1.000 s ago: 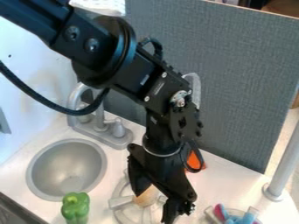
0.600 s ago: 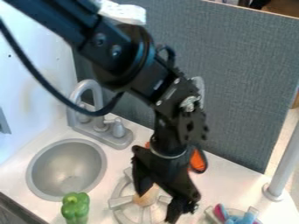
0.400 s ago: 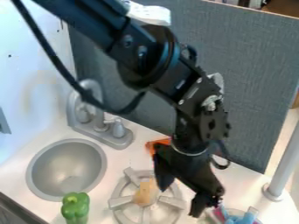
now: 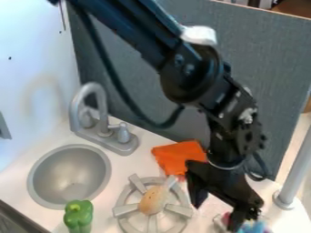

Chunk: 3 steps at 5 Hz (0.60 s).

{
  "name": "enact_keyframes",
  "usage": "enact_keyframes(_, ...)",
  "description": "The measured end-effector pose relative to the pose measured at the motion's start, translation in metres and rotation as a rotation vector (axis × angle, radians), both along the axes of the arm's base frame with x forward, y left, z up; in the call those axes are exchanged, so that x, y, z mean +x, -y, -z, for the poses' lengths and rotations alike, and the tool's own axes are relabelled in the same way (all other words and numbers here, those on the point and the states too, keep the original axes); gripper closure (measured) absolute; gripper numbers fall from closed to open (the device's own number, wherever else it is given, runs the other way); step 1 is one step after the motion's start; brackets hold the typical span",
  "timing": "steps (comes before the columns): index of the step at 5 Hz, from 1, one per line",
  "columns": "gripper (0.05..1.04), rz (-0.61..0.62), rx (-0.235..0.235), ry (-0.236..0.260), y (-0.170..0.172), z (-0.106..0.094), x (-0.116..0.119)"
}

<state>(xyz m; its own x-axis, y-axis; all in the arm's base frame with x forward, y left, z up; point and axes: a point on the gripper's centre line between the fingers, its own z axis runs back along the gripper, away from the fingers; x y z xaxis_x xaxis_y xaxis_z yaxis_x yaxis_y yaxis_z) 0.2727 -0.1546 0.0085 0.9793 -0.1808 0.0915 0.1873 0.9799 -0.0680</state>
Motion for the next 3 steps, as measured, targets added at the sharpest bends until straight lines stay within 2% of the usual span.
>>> enact_keyframes(2, 0.08, -0.032, -0.011, -0.049, 0.027, 0.029, 0.012)
enact_keyframes(3, 0.081, -0.012, 0.032, -0.068, 0.038, 0.043, 0.02)
